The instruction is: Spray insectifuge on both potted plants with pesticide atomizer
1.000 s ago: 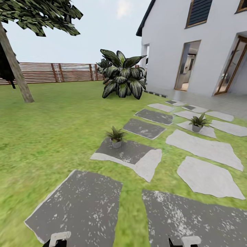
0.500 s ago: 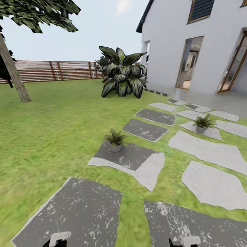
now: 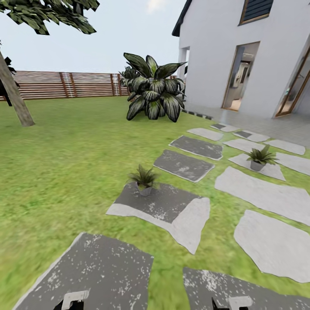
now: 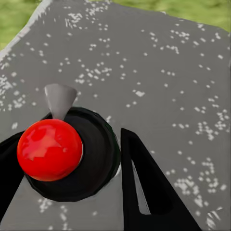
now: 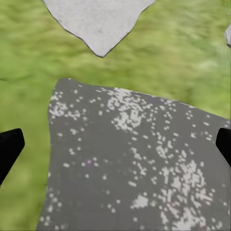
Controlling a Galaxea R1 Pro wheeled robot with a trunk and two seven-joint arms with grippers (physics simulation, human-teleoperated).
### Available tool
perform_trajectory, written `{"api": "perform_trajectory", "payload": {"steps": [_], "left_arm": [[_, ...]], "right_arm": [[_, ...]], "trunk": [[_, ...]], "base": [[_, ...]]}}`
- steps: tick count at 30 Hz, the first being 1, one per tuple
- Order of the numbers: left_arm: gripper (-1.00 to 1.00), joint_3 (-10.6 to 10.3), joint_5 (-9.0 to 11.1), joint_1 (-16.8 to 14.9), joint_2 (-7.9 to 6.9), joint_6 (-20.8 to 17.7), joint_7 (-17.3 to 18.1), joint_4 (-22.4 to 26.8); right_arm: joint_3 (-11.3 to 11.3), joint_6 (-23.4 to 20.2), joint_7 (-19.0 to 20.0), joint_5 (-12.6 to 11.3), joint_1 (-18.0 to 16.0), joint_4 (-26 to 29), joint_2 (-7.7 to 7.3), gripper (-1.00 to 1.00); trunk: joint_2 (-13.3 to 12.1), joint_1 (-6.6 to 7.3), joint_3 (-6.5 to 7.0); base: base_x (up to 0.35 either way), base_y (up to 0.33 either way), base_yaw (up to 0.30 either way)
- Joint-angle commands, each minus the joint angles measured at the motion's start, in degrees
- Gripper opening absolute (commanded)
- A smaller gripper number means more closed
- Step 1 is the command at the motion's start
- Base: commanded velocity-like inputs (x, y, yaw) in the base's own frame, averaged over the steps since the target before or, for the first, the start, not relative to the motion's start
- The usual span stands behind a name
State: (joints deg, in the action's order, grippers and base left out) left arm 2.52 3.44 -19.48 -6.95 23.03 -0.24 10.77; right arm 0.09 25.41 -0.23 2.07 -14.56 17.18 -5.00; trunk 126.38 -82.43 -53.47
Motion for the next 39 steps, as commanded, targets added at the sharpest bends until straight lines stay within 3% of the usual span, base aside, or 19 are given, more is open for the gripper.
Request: {"api": "perform_trajectory", "payload": {"steps": [1,10,39], "left_arm": [[-1.0,0.0,0.3,0.0,0.01,0.2,0.1,0.0],[-1.0,0.0,0.3,0.0,0.0,0.2,0.1,0.0],[-1.0,0.0,0.3,0.0,-0.08,0.2,0.1,0.0]], "right_arm": [[0.0,0.2,0.0,0.2,0.0,0.0,-0.01,1.0],[0.0,0.2,0.0,0.2,0.0,0.0,-0.01,1.0],[0.0,0.2,0.2,0.2,0.0,0.0,-0.01,1.0]], "trunk": [[0.0,-0.02,-0.14],[0.0,-0.02,-0.86],[0.0,-0.02,-0.9]], "base": [[0.331,0.0,0.0],[0.331,0.0,0.0],[0.331,0.029,0.0]]}}
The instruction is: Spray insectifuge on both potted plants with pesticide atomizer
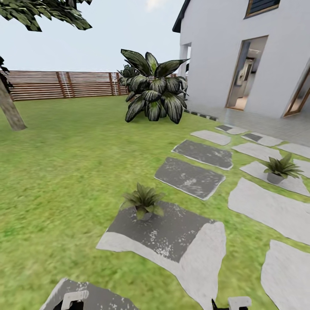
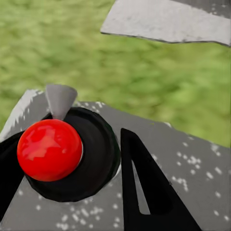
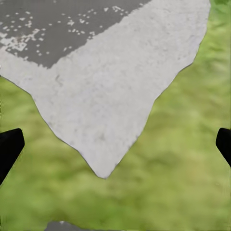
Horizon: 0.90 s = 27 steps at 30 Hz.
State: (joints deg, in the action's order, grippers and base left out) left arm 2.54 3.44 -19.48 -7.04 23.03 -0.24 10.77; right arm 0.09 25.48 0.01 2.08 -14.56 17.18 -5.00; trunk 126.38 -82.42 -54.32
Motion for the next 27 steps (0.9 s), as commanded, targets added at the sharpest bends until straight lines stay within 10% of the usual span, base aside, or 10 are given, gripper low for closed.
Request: {"api": "perform_trajectory", "payload": {"steps": [1,27], "left_arm": [[-1.0,0.0,0.3,0.0,0.01,0.2,0.1,0.0],[-1.0,0.0,0.3,0.0,-0.09,0.2,0.2,0.3]], "right_arm": [[0.0,0.2,0.0,0.2,0.0,0.0,-0.01,1.0],[0.0,0.1,0.0,0.1,0.0,0.0,-0.01,1.0]], "trunk": [[0.0,-0.02,-0.05],[0.0,-0.02,-0.05]], "base": [[0.33,0.108,0.0],[0.275,0.181,-0.088]]}}
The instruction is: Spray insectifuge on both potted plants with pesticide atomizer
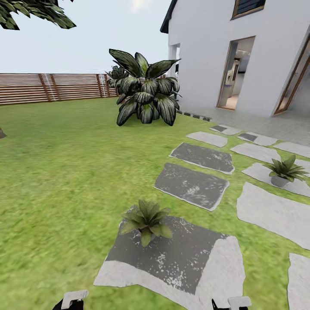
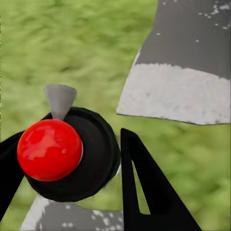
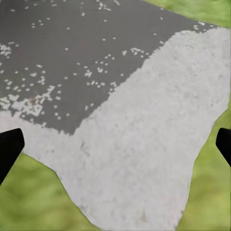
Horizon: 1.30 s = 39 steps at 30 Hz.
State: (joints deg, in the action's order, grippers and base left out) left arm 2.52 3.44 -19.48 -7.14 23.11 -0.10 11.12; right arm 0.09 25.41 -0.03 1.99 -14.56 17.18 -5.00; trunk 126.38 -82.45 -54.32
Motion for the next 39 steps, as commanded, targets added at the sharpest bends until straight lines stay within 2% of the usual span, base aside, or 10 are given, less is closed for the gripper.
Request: {"api": "perform_trajectory", "payload": {"steps": [1,4,8,12,19,31,33,37,38,39], "left_arm": [[-1.0,0.0,0.3,0.0,-0.05,0.2,0.2,0.2],[-1.0,-1.5,-2.0,-0.4,-1.98,0.2,2.6,1.1],[-1.0,-3.5,-8.8,-1.0,-5.53,-0.2,15.8,1.2],[-1.0,-3.6,-13.1,-1.3,-6.53,-0.4,24.3,1.4],[-1.0,-3.6,-24.2,-3.0,-7.24,-1.0,33.2,4.8],[-1.0,-3.7,-36.8,-5.9,-6.32,-13.0,46.1,12.4],[-1.0,-3.6,-42.0,-5.9,-4.61,-16.5,48.5,14.6],[-1.0,-3.7,-46.6,-5.9,-2.05,-17.7,49.7,16.5],[-1.0,-3.6,-54.2,-6.6,0.89,-20.9,52.3,17.2],[-1.0,-3.6,-55.0,-6.8,1.16,-21.2,52.4,17.2]], "right_arm": [[0.0,0.2,0.1,0.2,0.0,0.0,-0.01,1.0],[2.1,0.2,0.5,0.6,-0.1,0.6,-0.02,1.0],[13.0,-0.2,0.7,3.8,-0.2,7.4,-0.31,1.0],[17.3,-2.7,5.1,8.3,-0.3,12.8,-0.35,1.0],[18.4,-10.1,22.6,11.6,-2.3,19.9,-0.42,1.0],[18.7,-14.6,33.2,12.7,-7.0,21.2,-0.03,1.0],[18.9,-15.1,34.1,15.0,-7.6,21.2,1.01,1.0],[18.9,-15.3,37.4,21.2,-7.7,21.2,3.84,1.0],[18.9,-15.2,39.9,25.3,-7.8,21.2,5.98,-1.0],[18.9,-15.2,40.0,25.5,-7.8,21.3,6.1,-1.0]], "trunk": [[0.0,0.0,-0.05],[0.0,0.0,-0.05],[0.0,0.0,-0.05],[0.0,0.0,-0.05],[0.0,0.0,-0.05],[0.0,0.0,-0.05],[0.0,0.0,-0.05],[0.0,0.0,-0.05],[0.0,0.0,-0.05],[0.0,0.0,-0.05]], "base": [[0.043,0.039,-0.014],[0.009,0.008,-0.003],[0.0,0.0,0.0],[0.0,0.0,0.0],[0.0,0.0,0.0],[0.0,0.0,0.0],[0.0,0.0,0.0],[0.0,0.0,0.0],[0.0,0.0,0.0],[0.0,0.0,0.0]]}}
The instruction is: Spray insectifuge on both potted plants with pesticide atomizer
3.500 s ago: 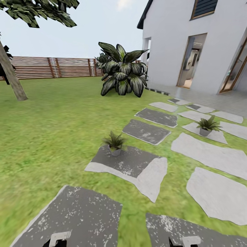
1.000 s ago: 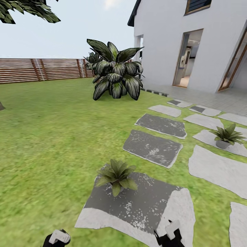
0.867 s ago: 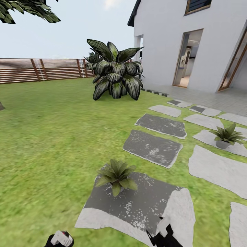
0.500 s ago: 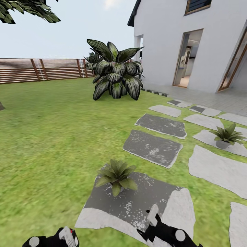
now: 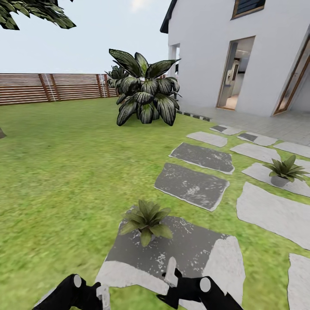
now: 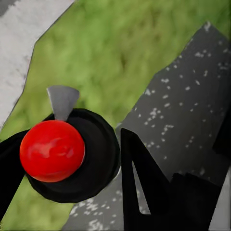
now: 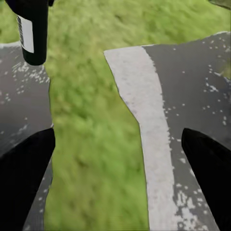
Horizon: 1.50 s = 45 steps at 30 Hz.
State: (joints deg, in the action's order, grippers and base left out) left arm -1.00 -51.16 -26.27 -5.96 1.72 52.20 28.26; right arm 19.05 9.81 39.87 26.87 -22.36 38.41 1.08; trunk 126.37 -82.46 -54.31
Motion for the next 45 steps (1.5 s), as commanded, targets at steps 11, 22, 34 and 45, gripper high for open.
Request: {"api": "perform_trajectory", "payload": {"steps": [11,22,34,45], "left_arm": [[-1.0,-0.1,-8.4,-1.1,5.56,-0.4,0.4,0.0],[-1.0,-0.1,-10.7,-1.2,8.61,-0.4,0.3,0.0],[-1.0,0.0,-10.1,-1.2,9.56,0.7,0.7,0.0],[-1.0,0.2,-9.7,-1.7,9.57,2.9,4.7,0.1]], "right_arm": [[0.0,0.4,5.7,0.9,-0.6,1.3,1.33,-1.0],[0.0,0.4,6.5,0.9,-0.6,1.4,2.93,-1.0],[0.0,0.4,6.5,1.1,-0.6,1.2,3.73,-1.0],[-0.2,0.5,6.5,1.3,-0.6,1.1,3.55,-1.0]], "trunk": [[0.0,0.01,-0.05],[0.0,0.01,-0.05],[0.0,0.01,-0.05],[0.0,0.01,-0.05]], "base": [[0.0,0.0,0.0],[0.0,0.0,0.0],[0.0,0.0,0.0],[0.0,0.0,0.0]]}}
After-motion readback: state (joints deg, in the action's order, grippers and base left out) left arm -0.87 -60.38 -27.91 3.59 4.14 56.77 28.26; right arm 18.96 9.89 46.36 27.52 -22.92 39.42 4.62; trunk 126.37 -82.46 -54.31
